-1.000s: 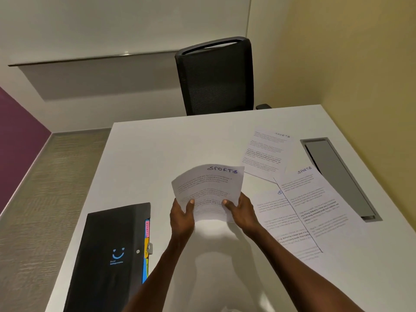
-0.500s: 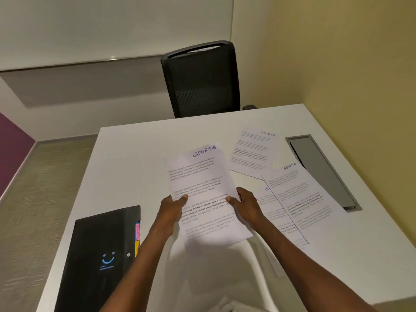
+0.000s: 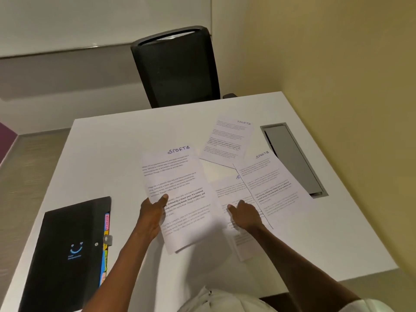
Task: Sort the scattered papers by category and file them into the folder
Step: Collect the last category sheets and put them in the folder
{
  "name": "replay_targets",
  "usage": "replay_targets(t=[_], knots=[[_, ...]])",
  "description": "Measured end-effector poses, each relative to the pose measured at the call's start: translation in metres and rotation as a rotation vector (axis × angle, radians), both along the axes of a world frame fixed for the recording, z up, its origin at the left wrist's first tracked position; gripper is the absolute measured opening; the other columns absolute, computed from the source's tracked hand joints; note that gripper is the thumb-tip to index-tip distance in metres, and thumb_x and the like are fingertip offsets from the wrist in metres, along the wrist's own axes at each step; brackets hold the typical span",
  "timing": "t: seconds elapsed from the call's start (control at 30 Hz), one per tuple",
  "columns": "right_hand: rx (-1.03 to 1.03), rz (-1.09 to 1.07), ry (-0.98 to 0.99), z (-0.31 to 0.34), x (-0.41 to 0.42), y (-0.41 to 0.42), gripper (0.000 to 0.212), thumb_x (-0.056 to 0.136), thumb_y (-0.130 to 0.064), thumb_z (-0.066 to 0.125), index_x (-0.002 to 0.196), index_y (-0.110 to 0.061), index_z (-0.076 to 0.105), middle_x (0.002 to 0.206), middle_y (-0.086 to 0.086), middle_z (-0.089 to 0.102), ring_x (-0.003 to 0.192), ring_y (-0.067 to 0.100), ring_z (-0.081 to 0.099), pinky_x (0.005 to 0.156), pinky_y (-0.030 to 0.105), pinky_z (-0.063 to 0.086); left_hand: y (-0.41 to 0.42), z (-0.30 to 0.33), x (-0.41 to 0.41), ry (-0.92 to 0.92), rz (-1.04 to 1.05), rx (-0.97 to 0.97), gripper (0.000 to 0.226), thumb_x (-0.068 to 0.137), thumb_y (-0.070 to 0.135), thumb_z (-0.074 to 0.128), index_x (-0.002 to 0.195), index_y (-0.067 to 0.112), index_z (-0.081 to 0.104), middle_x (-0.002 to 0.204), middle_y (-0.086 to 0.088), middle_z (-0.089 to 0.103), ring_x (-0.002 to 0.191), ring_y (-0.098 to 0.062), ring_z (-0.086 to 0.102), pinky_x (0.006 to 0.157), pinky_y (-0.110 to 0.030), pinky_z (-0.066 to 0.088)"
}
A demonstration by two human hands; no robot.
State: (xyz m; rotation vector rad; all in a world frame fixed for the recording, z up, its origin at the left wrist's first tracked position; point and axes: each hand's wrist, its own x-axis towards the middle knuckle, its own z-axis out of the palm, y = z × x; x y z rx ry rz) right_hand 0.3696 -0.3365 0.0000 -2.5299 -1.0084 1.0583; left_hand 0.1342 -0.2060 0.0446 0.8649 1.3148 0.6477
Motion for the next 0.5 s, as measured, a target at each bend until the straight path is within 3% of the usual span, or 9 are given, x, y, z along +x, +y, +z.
replay_targets(t=[0.07, 0.13, 0.2, 0.27, 0.33, 0.43, 0.5], knots=[[-0.064, 0.138, 0.033, -0.014, -0.005, -0.005, 0.058, 0.096, -0.049, 0.042, 0.127, 0.0, 0.048, 0.129, 0.018, 0.053, 0.12, 0.036, 0.052, 0.096, 0.041, 0.044, -0.006, -0.002, -0.002, 0.03, 0.037, 0.003, 0.022, 0.096, 0.015, 0.064, 0.117, 0.011, 0.064, 0.096, -0.002, 0.071, 0.081, -0.017, 0.066, 0.068, -0.025, 0.056], [-0.047, 0.32, 0.213, -0.027, -0.014, 0.0, 0.051, 0.092, -0.039, 0.048, 0.132, -0.007, 0.047, 0.136, 0.012, 0.051, 0.126, 0.032, 0.05, 0.102, 0.044, 0.043, -0.011, -0.005, -0.006, 0.053, 0.077, -0.021, 0.025, 0.095, 0.015, 0.065, 0.12, 0.009, 0.063, 0.102, -0.007, 0.07, 0.086, -0.022, 0.066, 0.083, -0.035, 0.055], [0.013, 0.38, 0.315, -0.044, -0.019, 0.005, 0.05, 0.086, -0.032, 0.048, 0.133, -0.016, 0.051, 0.136, 0.007, 0.056, 0.126, 0.027, 0.052, 0.104, 0.043, 0.043, -0.018, -0.007, -0.009, 0.079, 0.118, -0.04, 0.026, 0.096, 0.013, 0.064, 0.121, 0.008, 0.062, 0.106, -0.01, 0.07, 0.089, -0.024, 0.067, 0.087, -0.04, 0.054], [0.075, 0.334, 0.273, -0.025, -0.021, 0.004, 0.049, 0.085, -0.031, 0.049, 0.129, -0.009, 0.053, 0.131, 0.012, 0.059, 0.123, 0.031, 0.054, 0.102, 0.041, 0.044, -0.024, -0.005, -0.014, 0.097, 0.168, -0.046, 0.024, 0.096, 0.011, 0.062, 0.12, 0.009, 0.06, 0.102, -0.008, 0.069, 0.086, -0.024, 0.067, 0.079, -0.038, 0.054], [0.104, 0.348, 0.125, -0.022, -0.016, -0.002, 0.049, 0.092, -0.031, 0.05, 0.131, -0.003, 0.049, 0.137, 0.016, 0.052, 0.128, 0.033, 0.048, 0.105, 0.042, 0.04, -0.029, -0.003, -0.02, 0.11, 0.208, -0.053, 0.024, 0.097, 0.01, 0.061, 0.12, 0.01, 0.059, 0.1, -0.006, 0.069, 0.088, -0.026, 0.067, 0.08, -0.04, 0.054], [-0.071, 0.631, -0.051, -0.032, -0.003, -0.007, 0.058, 0.097, -0.037, 0.049, 0.144, -0.004, 0.037, 0.158, 0.014, 0.022, 0.141, 0.033, 0.029, 0.113, 0.043, 0.032, -0.036, -0.006, -0.035, 0.145, 0.236, -0.069, 0.03, 0.096, 0.01, 0.063, 0.126, 0.011, 0.06, 0.112, -0.011, 0.071, 0.1, -0.032, 0.068, 0.09, -0.049, 0.054], [-0.076, 0.696, -0.04, -0.038, 0.0, -0.007, 0.059, 0.097, -0.037, 0.05, 0.145, -0.005, 0.037, 0.159, 0.013, 0.019, 0.142, 0.032, 0.026, 0.115, 0.04, 0.028, -0.041, -0.009, -0.044, 0.153, 0.256, -0.069, 0.031, 0.095, 0.01, 0.063, 0.126, 0.014, 0.061, 0.118, -0.011, 0.07, 0.103, -0.033, 0.068, 0.092, -0.052, 0.053]])
